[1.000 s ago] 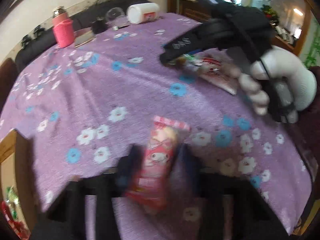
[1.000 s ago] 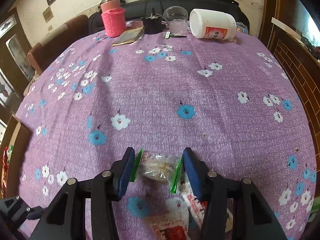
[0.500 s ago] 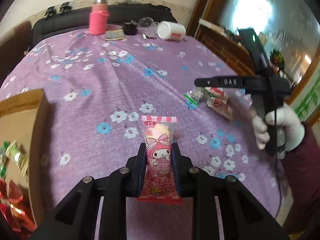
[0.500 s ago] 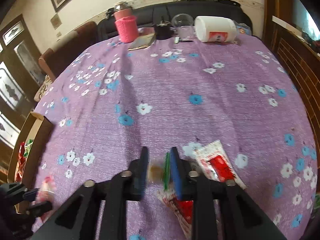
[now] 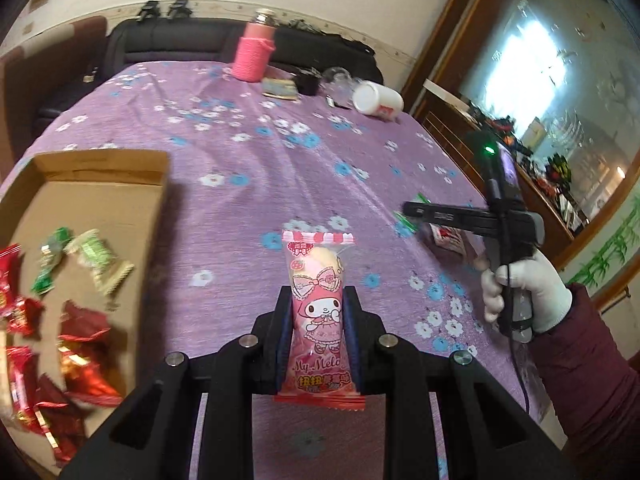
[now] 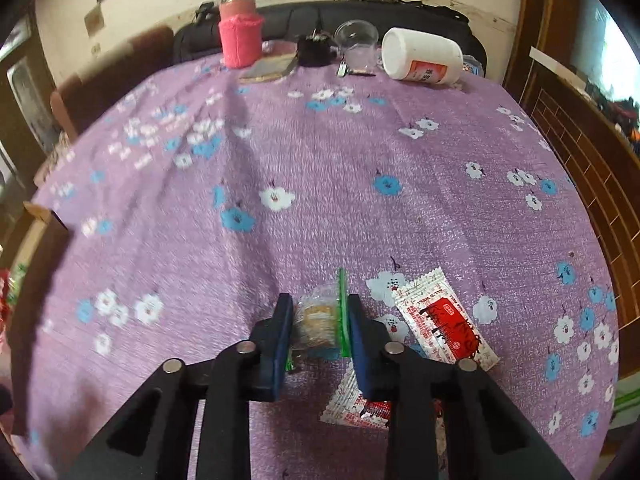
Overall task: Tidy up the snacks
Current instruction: 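Carry both snacks over the box and open both tools to drop them, then grasp a white-red packet with the left tool while the right tool grasps another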
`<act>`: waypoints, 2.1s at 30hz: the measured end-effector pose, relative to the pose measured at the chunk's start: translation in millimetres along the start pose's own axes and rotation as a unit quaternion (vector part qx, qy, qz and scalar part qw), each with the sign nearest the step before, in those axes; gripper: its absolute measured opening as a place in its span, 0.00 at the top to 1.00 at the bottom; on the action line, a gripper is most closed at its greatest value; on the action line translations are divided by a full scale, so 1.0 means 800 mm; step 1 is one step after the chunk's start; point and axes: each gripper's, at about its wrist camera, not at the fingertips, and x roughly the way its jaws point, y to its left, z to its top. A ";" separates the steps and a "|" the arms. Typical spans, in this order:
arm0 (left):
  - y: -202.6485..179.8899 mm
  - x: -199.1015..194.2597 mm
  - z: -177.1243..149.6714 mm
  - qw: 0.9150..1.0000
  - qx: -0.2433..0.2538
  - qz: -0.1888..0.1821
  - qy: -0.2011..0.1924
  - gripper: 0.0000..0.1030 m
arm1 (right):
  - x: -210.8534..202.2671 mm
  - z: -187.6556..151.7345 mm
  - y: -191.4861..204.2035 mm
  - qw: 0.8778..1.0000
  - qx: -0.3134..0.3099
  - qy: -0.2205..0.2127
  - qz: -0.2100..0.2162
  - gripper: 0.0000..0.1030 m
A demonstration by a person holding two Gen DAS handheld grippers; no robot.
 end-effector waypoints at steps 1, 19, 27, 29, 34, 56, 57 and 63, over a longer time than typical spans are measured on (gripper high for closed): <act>0.007 -0.005 0.001 1.000 -0.006 0.003 -0.004 0.78 | -0.003 0.000 -0.001 1.000 0.002 -0.002 0.000 0.75; 0.169 -0.072 0.050 0.989 -0.110 0.088 -0.034 0.78 | -0.096 0.024 0.163 0.981 -0.049 -0.051 0.180 0.74; 0.236 -0.047 0.080 0.982 -0.147 0.114 -0.009 0.78 | -0.065 0.023 0.307 0.966 -0.114 -0.022 0.229 0.73; 0.252 -0.039 0.086 0.980 -0.157 0.119 -0.005 0.78 | -0.054 0.024 0.334 0.965 -0.125 -0.014 0.231 0.73; 0.283 -0.025 0.091 0.976 -0.172 0.131 0.007 0.78 | -0.017 0.025 0.387 0.964 -0.145 0.005 0.221 0.73; 0.117 -0.148 0.060 0.981 -0.117 0.044 -0.147 0.15 | -0.077 0.005 0.234 0.980 -0.036 -0.078 0.182 0.56; 0.102 -0.144 0.054 0.982 -0.115 0.023 -0.146 0.15 | -0.084 0.000 0.196 0.983 -0.016 -0.084 0.164 0.56; 0.030 -0.062 0.009 0.990 -0.107 -0.084 -0.048 0.15 | -0.098 -0.029 -0.013 0.988 0.118 -0.087 0.046 0.57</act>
